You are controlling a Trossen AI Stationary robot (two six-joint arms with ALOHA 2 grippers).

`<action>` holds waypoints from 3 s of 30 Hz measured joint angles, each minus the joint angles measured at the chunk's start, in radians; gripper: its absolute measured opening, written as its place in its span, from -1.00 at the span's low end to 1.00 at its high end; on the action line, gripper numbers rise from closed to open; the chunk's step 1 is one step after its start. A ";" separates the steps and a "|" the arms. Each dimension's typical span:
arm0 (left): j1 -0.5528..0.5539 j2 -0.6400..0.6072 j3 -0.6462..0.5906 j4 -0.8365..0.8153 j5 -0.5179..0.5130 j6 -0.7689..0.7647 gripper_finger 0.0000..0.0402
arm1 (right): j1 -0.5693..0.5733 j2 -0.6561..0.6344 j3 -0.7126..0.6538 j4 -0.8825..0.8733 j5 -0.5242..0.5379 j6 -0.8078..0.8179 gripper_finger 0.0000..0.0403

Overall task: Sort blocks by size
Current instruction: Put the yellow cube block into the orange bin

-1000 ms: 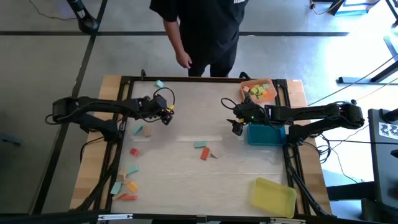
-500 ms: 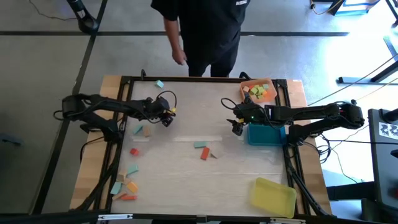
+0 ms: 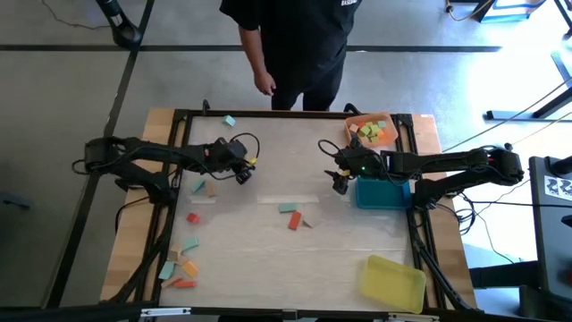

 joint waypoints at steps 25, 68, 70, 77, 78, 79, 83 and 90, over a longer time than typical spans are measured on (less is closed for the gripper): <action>-0.239 -0.023 0.006 0.900 0.373 -0.008 -0.37 | 0.198 0.309 0.001 0.982 -0.022 -0.726 0.41; -0.300 0.111 0.006 1.197 0.377 -0.076 -0.35 | 0.268 0.509 0.251 1.030 0.127 -1.101 0.28; -0.300 0.111 0.006 1.198 0.377 -0.073 -0.35 | 0.293 0.509 0.251 1.030 0.161 -1.127 0.19; -0.300 0.111 0.006 1.197 0.379 -0.080 -0.35 | 0.334 0.509 0.251 1.032 0.267 -1.214 -0.13; -0.299 0.111 0.006 1.198 0.376 -0.082 -0.35 | 0.333 0.509 0.251 1.031 0.270 -1.214 -0.17; -0.299 0.111 0.006 1.199 0.375 -0.082 -0.34 | 0.333 0.509 0.251 1.031 0.272 -1.214 -0.21; -0.292 0.111 0.006 1.199 0.372 -0.124 -0.34 | 0.333 0.508 0.251 1.030 0.268 -1.215 -0.32; -0.277 0.111 0.006 1.167 0.382 -0.126 -0.24 | 0.333 0.508 0.251 1.013 0.269 -1.167 -0.30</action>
